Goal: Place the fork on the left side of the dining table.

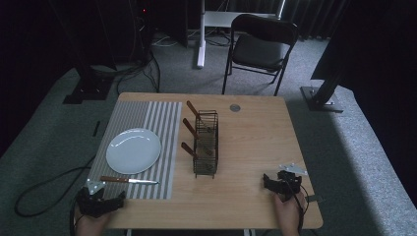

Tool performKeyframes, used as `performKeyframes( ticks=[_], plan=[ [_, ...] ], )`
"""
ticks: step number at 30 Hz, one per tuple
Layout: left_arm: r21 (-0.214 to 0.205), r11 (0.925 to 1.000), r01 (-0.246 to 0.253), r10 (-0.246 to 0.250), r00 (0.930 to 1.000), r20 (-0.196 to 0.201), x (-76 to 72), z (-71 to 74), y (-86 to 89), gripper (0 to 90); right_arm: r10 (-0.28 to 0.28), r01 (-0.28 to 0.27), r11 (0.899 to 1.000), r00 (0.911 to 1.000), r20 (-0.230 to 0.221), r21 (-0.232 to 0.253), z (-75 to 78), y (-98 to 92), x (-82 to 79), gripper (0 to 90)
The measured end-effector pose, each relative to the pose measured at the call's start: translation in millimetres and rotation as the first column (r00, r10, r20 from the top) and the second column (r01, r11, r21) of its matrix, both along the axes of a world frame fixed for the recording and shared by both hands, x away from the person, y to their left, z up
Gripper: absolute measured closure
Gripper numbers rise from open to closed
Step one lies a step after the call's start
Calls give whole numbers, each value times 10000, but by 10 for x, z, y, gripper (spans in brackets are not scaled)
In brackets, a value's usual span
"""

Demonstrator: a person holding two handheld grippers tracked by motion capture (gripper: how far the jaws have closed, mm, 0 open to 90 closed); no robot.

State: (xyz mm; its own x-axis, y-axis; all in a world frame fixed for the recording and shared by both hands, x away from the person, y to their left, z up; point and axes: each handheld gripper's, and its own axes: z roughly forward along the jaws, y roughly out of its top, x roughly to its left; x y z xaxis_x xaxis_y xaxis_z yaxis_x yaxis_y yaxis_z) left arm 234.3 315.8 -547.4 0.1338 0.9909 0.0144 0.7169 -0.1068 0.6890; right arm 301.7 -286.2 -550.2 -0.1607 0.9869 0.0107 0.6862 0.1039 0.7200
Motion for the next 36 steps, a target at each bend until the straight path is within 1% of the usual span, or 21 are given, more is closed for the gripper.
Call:
performKeyframes(
  ticks=[5,9,13,18,21,26,30,33,34,36],
  plan=[
    [-4,10000,21,-21,10000,41,-6,-3,4,0,-8,8,10000,10000,3,-7,1,0,0,125],
    [14,10000,16,-15,10000,-93,6,7,2,0,-14,14,10000,10000,-1,-5,1,0,-1,125],
    [11,10000,33,-33,9999,-119,9,10,4,0,-14,14,10000,10000,10,1,0,0,-1,125],
    [8,9999,113,-113,9998,-179,13,16,10,0,-23,23,10000,10000,11,3,0,0,-3,127],
    [34,9995,298,-297,9993,-233,14,21,23,0,-24,24,10000,10000,10,4,0,0,-3,126],
    [53,9991,420,-418,9986,-327,30,31,22,4,-32,32,10000,10000,6,10,0,0,-3,126],
    [43,9992,402,-400,9984,-407,38,40,16,5,-34,34,10000,10000,7,11,0,1,-4,126],
    [-21,9977,676,-676,9966,-466,24,51,-28,12,-34,34,10000,10000,6,12,0,0,-4,126],
    [-66,9963,861,-864,9952,-463,15,60,-66,12,-34,34,10000,10000,5,10,0,1,-4,126],
    [-66,9963,861,-864,9952,-463,15,60,-66,12,-35,35,10000,10000,8,12,-1,1,-4,126]
  ],
)
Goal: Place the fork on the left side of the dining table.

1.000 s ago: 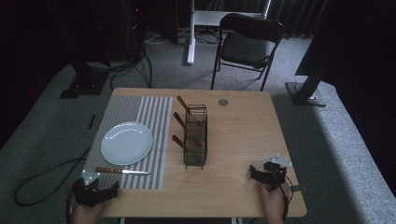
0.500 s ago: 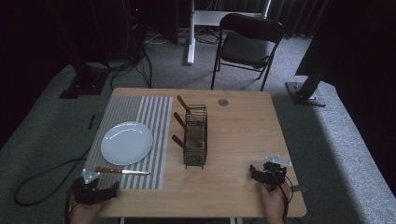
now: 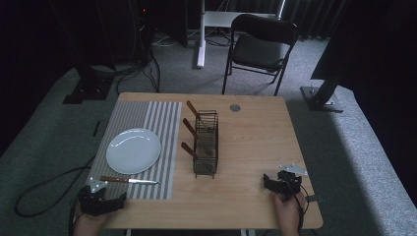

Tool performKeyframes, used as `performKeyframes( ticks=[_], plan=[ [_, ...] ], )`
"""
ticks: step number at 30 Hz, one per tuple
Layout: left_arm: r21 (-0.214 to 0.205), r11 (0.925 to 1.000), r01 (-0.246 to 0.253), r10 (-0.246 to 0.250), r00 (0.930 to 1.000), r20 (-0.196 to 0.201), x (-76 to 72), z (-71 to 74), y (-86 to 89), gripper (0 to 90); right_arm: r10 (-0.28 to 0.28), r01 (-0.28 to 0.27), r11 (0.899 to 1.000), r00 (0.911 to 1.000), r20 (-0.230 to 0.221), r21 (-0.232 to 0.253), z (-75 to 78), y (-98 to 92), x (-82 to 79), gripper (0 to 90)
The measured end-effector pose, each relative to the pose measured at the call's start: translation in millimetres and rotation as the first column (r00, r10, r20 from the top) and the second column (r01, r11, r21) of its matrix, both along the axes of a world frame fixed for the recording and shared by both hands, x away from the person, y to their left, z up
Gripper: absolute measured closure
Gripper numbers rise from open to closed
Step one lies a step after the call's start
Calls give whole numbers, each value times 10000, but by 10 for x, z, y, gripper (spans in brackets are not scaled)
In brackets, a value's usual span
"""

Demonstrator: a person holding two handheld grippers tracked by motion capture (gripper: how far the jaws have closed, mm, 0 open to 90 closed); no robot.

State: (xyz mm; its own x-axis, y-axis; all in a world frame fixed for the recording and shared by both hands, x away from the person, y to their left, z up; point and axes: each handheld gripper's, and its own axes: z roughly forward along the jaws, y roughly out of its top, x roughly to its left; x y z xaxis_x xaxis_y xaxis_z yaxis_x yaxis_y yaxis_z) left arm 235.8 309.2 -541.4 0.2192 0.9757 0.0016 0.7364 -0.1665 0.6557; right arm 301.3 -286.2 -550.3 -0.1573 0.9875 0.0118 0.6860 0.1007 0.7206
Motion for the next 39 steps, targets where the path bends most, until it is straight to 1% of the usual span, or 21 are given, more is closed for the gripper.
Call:
performKeyframes(
  ticks=[1,5,8,10,11,14,16,18,20,21,22,26,28,30,35,37,39],
  plan=[
    [-101,9997,217,-216,9997,95,-17,41,-66,13,-1,1,10000,10000,0,2,0,0,0,126],
    [-587,9972,458,-452,9989,99,-21,86,-115,27,-1,1,10000,10000,-1,3,0,0,0,126],
    [-668,9959,614,-608,9981,105,-12,106,-147,27,-1,1,10000,10000,3,2,0,0,0,126],
    [-832,9937,754,-759,9971,-30,-1,121,-171,27,-1,1,10000,10000,1,3,0,0,0,126],
    [-937,9919,856,-863,9963,-30,3,125,-189,27,0,0,10000,10000,1,2,0,0,0,126],
    [-686,9916,1100,-1103,9939,-4,2,138,-254,27,0,0,10000,10000,1,2,0,0,0,126],
    [-739,9897,1223,-1226,9925,-3,-1,152,-287,27,-1,1,10000,10000,1,2,0,0,0,126],
    [-673,9896,1274,-1271,9919,78,-9,173,-312,27,-1,1,10000,10000,3,0,0,0,0,127],
    [-695,9885,1346,-1341,9909,117,-11,182,-322,27,-2,2,10000,10000,0,3,0,0,0,127],
    [-533,9872,1501,-1495,9887,139,-14,195,-345,27,-3,3,10000,10000,1,3,0,0,-1,126],
    [-488,9863,1576,-1571,9875,153,-16,196,-359,27,-5,5,10000,10000,0,3,0,0,-1,127],
    [-599,9818,1802,-1797,9836,132,-18,208,-410,27,-14,14,10000,10000,9,2,-1,1,-4,127],
    [-670,9783,1960,-1955,9806,138,-16,228,-441,27,-14,14,10000,10000,7,3,0,1,-4,127],
    [-898,9735,2101,-2090,9777,221,-15,257,-472,27,-14,14,10000,10000,7,2,0,1,-4,127],
    [-919,9675,2357,-2319,9715,495,-42,332,-558,27,-10,10,10000,10000,12,0,-1,1,-4,127],
    [-1084,9623,2496,-2453,9681,518,-56,359,-588,27,-15,15,10000,10000,8,3,-1,1,-4,127],
    [-1125,9588,2608,-2558,9651,568,-62,385,-625,27,-15,15,10000,10000,8,3,-1,1,-4,127]
  ],
)
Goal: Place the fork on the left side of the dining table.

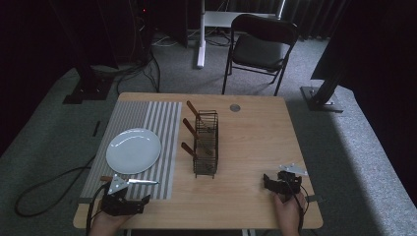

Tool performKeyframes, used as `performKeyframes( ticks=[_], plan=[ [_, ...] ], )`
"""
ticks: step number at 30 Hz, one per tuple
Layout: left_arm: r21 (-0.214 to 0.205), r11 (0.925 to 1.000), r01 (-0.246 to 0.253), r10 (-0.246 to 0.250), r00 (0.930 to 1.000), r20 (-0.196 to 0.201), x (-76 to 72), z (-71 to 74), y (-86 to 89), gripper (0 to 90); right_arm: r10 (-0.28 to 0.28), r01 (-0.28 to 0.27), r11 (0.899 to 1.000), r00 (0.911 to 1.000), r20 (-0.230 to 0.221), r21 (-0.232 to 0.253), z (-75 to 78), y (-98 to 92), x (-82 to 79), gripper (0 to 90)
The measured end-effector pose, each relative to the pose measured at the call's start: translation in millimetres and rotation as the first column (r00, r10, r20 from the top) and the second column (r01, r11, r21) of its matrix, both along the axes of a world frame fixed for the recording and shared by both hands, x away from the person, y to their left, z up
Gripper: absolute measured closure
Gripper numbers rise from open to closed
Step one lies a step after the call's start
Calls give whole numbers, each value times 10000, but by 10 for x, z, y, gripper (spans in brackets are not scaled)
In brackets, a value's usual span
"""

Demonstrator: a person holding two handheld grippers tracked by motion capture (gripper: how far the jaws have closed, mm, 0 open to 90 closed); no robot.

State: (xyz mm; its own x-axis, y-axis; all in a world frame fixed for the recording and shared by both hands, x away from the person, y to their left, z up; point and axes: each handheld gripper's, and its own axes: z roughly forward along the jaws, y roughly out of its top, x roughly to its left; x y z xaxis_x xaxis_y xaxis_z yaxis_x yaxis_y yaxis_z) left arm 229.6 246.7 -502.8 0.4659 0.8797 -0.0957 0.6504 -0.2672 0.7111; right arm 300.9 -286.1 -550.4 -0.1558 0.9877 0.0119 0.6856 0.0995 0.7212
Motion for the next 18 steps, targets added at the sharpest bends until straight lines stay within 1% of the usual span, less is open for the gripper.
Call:
performKeyframes(
  ticks=[3,4,5,6,8,10,16,18],
  plan=[
    [-51,10000,45,-44,10000,33,-1,15,-20,27,2,-2,10000,10000,0,-1,0,0,0,127],
    [-247,9996,147,-144,9998,99,11,59,-71,27,5,-5,10000,10000,2,-2,0,0,0,127],
    [-247,9996,147,-144,9998,99,11,59,-71,27,5,-5,10000,10000,2,-2,0,0,0,127],
    [-382,9991,177,-174,9998,91,32,66,-86,27,0,0,10000,10000,1,0,0,0,0,127],
    [-427,9989,183,-185,9998,-41,56,59,-102,27,1,-1,10000,10000,-1,0,0,0,0,127],
    [-437,9986,311,-314,9995,-64,66,70,-130,28,-1,1,10000,10000,-1,1,0,0,0,127],
    [-520,9966,636,-625,9978,228,99,179,-251,27,1,-1,10000,10000,0,-1,0,0,0,127],
    [-594,9957,708,-694,9973,252,112,214,-284,27,0,0,10000,10000,-1,0,0,0,0,127]
  ],
)
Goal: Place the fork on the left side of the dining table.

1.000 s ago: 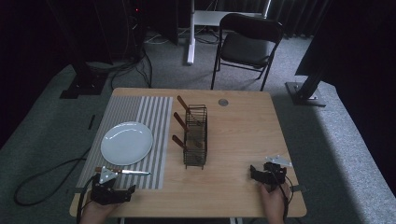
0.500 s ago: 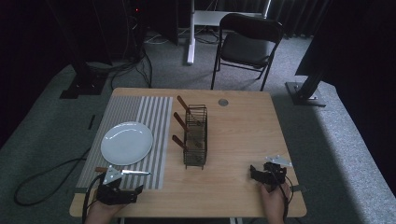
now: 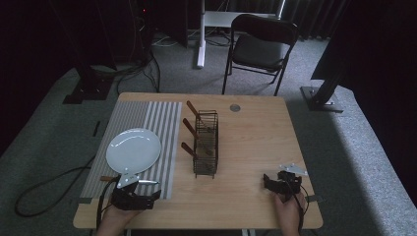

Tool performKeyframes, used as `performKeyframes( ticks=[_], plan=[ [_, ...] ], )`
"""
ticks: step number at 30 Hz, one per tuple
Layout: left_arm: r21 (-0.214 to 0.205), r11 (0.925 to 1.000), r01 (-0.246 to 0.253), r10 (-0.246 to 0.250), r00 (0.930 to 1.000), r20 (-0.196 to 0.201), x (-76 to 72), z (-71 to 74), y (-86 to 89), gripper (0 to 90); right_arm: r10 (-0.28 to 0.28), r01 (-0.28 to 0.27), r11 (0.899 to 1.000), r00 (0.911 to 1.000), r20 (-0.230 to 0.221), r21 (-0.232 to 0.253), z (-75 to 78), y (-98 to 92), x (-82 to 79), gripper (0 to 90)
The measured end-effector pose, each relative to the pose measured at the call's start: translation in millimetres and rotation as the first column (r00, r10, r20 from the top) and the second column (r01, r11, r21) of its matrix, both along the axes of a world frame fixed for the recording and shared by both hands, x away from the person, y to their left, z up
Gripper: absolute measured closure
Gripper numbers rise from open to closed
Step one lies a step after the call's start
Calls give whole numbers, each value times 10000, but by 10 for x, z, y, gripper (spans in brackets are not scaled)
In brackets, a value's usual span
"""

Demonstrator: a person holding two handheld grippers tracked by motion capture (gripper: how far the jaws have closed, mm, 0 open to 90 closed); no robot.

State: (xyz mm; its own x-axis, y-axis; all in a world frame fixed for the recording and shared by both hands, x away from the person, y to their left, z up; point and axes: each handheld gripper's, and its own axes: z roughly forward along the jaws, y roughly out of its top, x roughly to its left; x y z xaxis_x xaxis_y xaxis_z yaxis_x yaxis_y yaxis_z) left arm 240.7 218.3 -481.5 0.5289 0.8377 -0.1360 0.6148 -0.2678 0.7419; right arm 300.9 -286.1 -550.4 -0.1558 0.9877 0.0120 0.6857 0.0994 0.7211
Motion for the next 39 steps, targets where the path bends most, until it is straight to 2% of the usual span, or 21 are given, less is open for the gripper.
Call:
performKeyframes(
  ticks=[3,8,14,17,26,32,34,39],
  plan=[
    [3,10000,62,-62,10000,11,5,19,-14,27,0,0,10000,10000,2,-1,0,0,0,127],
    [-132,9995,275,-272,9994,207,48,146,-114,34,6,-6,10000,10000,0,-10,0,-1,0,127],
    [-99,9987,502,-497,9977,463,110,260,-209,34,7,-7,10000,10000,10,-3,-1,-1,0,127],
    [-338,9978,569,-551,9972,515,140,301,-251,35,12,-12,10000,10000,14,-10,-1,-1,1,127],
    [-415,9962,769,-733,9938,833,189,391,-374,34,14,-14,10000,10000,14,-11,-1,-1,1,127],
    [-367,9955,879,-850,9935,751,236,430,-479,34,13,-13,10000,10000,16,-10,-1,-1,1,127],
    [-481,9941,975,-940,9930,710,249,443,-513,35,11,-11,10000,10000,11,-10,-1,-1,0,127],
    [-377,9935,1077,-1046,9916,763,286,484,-600,36,16,-16,10000,10000,16,-13,-1,-1,1,127]
  ],
)
